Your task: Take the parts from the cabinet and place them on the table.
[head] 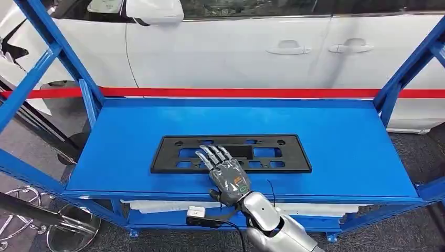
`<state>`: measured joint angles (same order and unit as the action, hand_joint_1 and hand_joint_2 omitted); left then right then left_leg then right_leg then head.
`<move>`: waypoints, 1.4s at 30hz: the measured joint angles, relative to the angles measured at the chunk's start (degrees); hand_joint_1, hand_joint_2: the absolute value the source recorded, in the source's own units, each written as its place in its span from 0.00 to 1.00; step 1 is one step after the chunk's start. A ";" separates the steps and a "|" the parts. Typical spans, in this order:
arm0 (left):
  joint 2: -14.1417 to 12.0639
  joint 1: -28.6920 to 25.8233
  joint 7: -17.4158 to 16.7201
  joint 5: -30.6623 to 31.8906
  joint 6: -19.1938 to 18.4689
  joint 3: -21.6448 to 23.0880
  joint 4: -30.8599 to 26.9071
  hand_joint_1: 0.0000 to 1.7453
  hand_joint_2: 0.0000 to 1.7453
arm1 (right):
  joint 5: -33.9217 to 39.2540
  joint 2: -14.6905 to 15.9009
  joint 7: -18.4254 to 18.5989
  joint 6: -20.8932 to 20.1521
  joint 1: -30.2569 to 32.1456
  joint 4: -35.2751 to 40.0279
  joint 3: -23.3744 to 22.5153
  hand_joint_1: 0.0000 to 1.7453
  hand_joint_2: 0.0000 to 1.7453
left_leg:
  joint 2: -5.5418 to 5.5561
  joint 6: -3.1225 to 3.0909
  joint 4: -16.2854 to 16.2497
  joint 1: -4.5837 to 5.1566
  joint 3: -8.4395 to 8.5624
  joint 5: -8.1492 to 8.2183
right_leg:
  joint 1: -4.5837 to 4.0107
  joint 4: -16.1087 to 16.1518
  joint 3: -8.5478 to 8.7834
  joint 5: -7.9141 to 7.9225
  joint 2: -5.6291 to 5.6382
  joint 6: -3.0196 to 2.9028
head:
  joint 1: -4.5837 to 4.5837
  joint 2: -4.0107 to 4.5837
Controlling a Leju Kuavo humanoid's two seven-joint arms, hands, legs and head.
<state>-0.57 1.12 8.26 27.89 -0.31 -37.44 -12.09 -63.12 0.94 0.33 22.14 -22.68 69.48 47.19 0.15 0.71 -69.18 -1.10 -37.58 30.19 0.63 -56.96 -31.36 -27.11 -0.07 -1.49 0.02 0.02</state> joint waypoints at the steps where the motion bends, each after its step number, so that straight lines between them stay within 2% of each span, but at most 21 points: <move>1: 0.00 0.09 -0.02 0.33 0.00 0.00 -0.02 0.00 1.00 | 0.04 -1.09 0.00 0.33 -0.21 -0.66 0.15 0.00 1.00 | 0.00 -0.17 5.17 0.00 2.42 -2.68 | 0.01 -0.07 0.19 -0.13 0.11 0.07 | 0.00 0.00; 2: -0.07 0.16 -0.04 0.46 0.04 -0.07 -0.02 0.00 1.00 | 0.04 -2.08 0.09 0.68 -0.54 -1.36 0.37 0.00 1.00 | 0.00 -0.55 10.44 0.01 4.78 -4.71 | 0.01 -0.10 0.33 -0.30 0.18 0.29 | 0.00 0.00; 3: -0.07 0.31 -0.15 0.52 0.07 -0.13 -0.02 0.00 1.00 | -0.02 -2.90 0.26 0.91 -0.95 -2.11 0.57 0.00 1.00 | 0.04 -0.73 11.81 0.49 5.60 -3.96 | -0.43 -0.26 0.16 -0.44 0.26 0.59 | 0.00 0.00; 8: -0.04 0.25 -0.17 0.87 0.13 -0.26 0.00 0.00 1.00 | -0.11 -4.72 0.50 1.16 -1.62 -3.91 1.03 0.00 1.00 | -0.02 -2.29 13.14 -0.05 5.87 -4.57 | -0.28 -0.54 0.13 -0.92 0.31 1.92 | 0.00 0.00; 11: -0.04 0.32 -0.17 0.90 0.11 -0.26 0.00 0.00 1.00 | -0.11 -4.94 0.57 1.31 -2.09 -4.61 1.27 0.00 1.00 | -0.08 -2.85 13.22 0.01 5.82 -4.63 | -0.22 -12.31 -5.44 -7.29 0.23 2.42 | 0.00 0.00; 13: -0.04 0.27 -0.17 0.90 0.11 -0.28 0.00 0.00 1.00 | -0.11 -4.91 0.57 1.31 -1.94 -5.19 1.38 0.00 1.00 | -0.06 -2.87 13.20 0.01 5.85 -4.61 | -0.21 -18.41 -8.66 -8.64 0.23 2.52 | -0.02 0.00; 15: -0.04 0.22 -0.17 0.90 0.11 -0.31 0.00 0.00 1.00 | -0.11 -4.98 0.57 1.31 -2.03 -5.53 1.42 0.00 1.00 | 0.01 -2.83 13.18 0.01 5.99 -4.57 | -0.19 -13.76 -6.90 -4.65 0.21 2.32 | -0.02 0.00; 17: 0.00 0.28 -0.17 0.90 0.11 -0.28 0.00 0.00 1.00 | -0.11 -5.16 0.57 1.33 -2.24 -5.68 1.42 0.00 1.00 | 0.10 -2.51 12.95 0.01 6.14 -4.32 | -0.20 -2.73 -1.56 0.70 0.14 1.82 | -0.02 0.00; 20: -0.02 0.26 -0.18 0.90 0.11 -0.31 0.00 0.00 1.00 | -0.11 -5.50 0.57 1.33 -2.40 -5.85 1.46 0.00 1.00 | 0.09 -1.65 12.64 0.48 5.79 -4.12 | -0.47 -0.33 -0.96 0.38 0.22 1.41 | 0.00 0.00; 23: 0.02 0.30 -0.18 0.94 0.11 -0.31 0.00 0.00 1.00 | -0.47 -5.70 0.67 1.33 -2.47 -6.12 1.49 0.00 1.00 | 0.03 -0.63 12.17 0.06 5.54 -3.50 | -0.25 0.31 -0.76 0.89 0.14 0.21 | 0.00 0.00; 24: 0.02 0.27 -0.17 1.07 0.11 -0.31 0.00 0.00 1.00 | -1.40 -5.92 1.05 1.31 -2.64 -6.29 1.55 0.00 1.00 | 0.03 -0.42 10.41 0.03 4.97 -2.11 | -0.28 0.39 -0.73 0.95 0.12 -0.01 | -0.02 0.00; 27: -0.11 0.31 -0.20 1.51 0.07 -0.31 0.00 0.00 1.00 | -4.83 -7.19 3.68 1.24 -3.40 -8.46 2.73 0.00 1.00 | 0.04 0.13 -2.65 -0.01 -0.95 4.30 | -0.44 0.31 -0.89 0.93 0.08 -0.43 | 0.00 0.00; 28: -0.13 0.28 -0.20 1.66 -0.07 -0.31 0.00 0.00 1.00 | -6.08 -7.65 5.03 1.40 -3.59 -9.88 3.19 0.00 1.00 | 0.03 0.24 -5.71 -0.02 -2.43 4.90 | -0.46 0.21 -0.90 0.89 0.06 -0.48 | 0.00 0.00; 30: -0.13 0.22 -0.39 2.25 -0.09 -0.33 0.00 0.00 1.00 | -7.54 -8.71 7.21 1.96 -4.23 -12.99 3.65 0.00 1.00 | 0.02 0.21 -3.01 -0.05 -1.29 2.01 | -0.43 -0.03 -0.89 0.75 0.09 -0.52 | 0.00 0.00; 32: -0.28 0.37 -0.44 2.75 -0.09 -0.35 -0.02 0.00 1.00 | -7.85 -9.81 8.33 3.19 -5.52 -15.70 3.67 0.00 1.00 | 0.01 0.04 6.80 -0.10 3.30 -3.22 | -0.33 -0.18 -0.69 0.59 0.20 -0.30 | 0.00 0.00; 33: -0.39 0.42 -0.46 3.01 -0.09 -0.35 0.00 0.00 1.00 | -7.85 -10.42 8.87 4.03 -6.24 -17.45 3.67 0.00 1.00 | 0.01 -0.16 10.66 -0.11 4.98 -4.23 | -0.34 -0.27 -0.69 0.44 0.23 -0.04 | 0.00 0.00; 34: -0.39 0.59 -0.48 3.37 -0.11 -0.35 0.00 0.00 1.00 | -7.98 -10.71 9.58 4.79 -6.99 -19.00 3.65 0.74 1.00 | 0.06 -0.35 12.17 0.33 5.91 -3.81 | -0.78 -0.56 -0.91 0.30 0.29 0.29 | 0.00 0.00; 36: -0.44 0.63 -0.52 4.02 -0.11 -0.39 0.00 0.00 1.00 | -9.83 -10.86 14.04 6.03 -8.13 -22.17 2.98 0.92 1.00 | 0.21 -1.11 12.16 0.48 5.64 -3.86 | -0.57 -0.18 -0.99 0.65 0.31 0.94 | 0.00 0.00; 38: -0.52 0.47 -0.52 4.55 -0.24 -0.39 0.00 0.00 1.00 | -11.04 -10.68 16.48 7.57 -9.56 -25.51 1.37 0.93 1.00 | 0.24 -1.94 12.76 0.12 5.78 -4.30 | -0.79 -0.07 -0.86 0.69 0.31 1.55 | 0.00 0.00; 39: -0.55 0.54 -0.50 4.76 -0.31 -0.39 -0.02 0.00 1.00 | -12.17 -10.10 16.96 9.10 -10.14 -27.72 -0.21 0.91 1.00 | 0.12 -2.36 13.00 0.04 5.87 -4.57 | -0.45 -0.96 -0.95 -0.24 0.35 1.86 | -0.02 0.00; 42: -0.59 0.63 -0.44 5.66 -0.31 -0.50 0.00 0.00 1.00 | -14.80 -8.93 17.05 11.80 -10.42 -31.24 -3.33 0.87 1.00 | 0.16 -3.06 13.11 0.08 5.70 -4.75 | -0.37 -11.96 -6.06 -6.37 0.29 2.49 | -0.02 0.00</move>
<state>-1.16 1.75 7.82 33.55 -0.61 -37.94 -12.09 -77.92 -8.00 17.38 33.95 -33.10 38.25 43.86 0.31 -2.35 -56.07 -1.02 -31.88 25.44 0.26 -68.92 -37.42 -33.48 0.22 1.00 0.00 0.02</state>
